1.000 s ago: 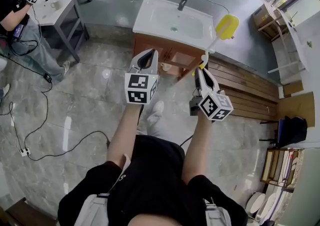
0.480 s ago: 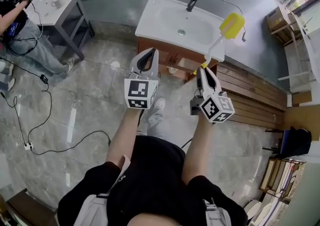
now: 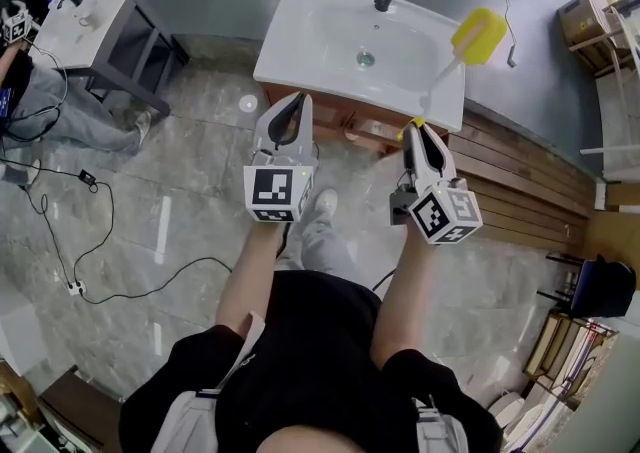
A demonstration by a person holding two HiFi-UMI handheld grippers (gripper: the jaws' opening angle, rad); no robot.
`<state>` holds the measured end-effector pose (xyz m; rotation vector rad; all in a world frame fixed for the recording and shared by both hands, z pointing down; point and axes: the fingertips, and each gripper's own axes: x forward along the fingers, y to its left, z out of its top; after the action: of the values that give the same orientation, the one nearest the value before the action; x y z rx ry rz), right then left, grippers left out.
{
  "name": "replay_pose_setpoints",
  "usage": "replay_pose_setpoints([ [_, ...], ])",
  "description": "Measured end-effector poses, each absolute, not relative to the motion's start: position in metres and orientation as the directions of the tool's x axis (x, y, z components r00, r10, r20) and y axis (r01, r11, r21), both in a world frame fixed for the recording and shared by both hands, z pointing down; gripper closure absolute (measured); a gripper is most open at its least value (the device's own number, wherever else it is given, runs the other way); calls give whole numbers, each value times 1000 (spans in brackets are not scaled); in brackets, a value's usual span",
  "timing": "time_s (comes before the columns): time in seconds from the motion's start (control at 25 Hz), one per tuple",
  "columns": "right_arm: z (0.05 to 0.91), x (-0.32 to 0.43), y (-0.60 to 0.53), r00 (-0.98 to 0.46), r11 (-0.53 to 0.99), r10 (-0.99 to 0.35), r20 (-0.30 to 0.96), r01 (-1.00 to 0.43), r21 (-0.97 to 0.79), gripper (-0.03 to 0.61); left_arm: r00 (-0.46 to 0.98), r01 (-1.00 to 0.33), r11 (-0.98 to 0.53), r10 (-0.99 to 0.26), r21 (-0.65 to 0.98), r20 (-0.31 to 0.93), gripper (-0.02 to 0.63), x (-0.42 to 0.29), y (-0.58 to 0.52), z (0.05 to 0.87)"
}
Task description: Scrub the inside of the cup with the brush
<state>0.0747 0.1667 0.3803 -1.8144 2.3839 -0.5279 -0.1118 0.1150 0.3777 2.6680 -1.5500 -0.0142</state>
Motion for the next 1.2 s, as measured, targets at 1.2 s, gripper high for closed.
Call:
replay_pose_setpoints([
  [1.2, 360, 189, 47, -312, 276, -947, 75, -912, -305, 529, 409, -912, -401, -904, 84, 126, 506, -60, -46, 410],
])
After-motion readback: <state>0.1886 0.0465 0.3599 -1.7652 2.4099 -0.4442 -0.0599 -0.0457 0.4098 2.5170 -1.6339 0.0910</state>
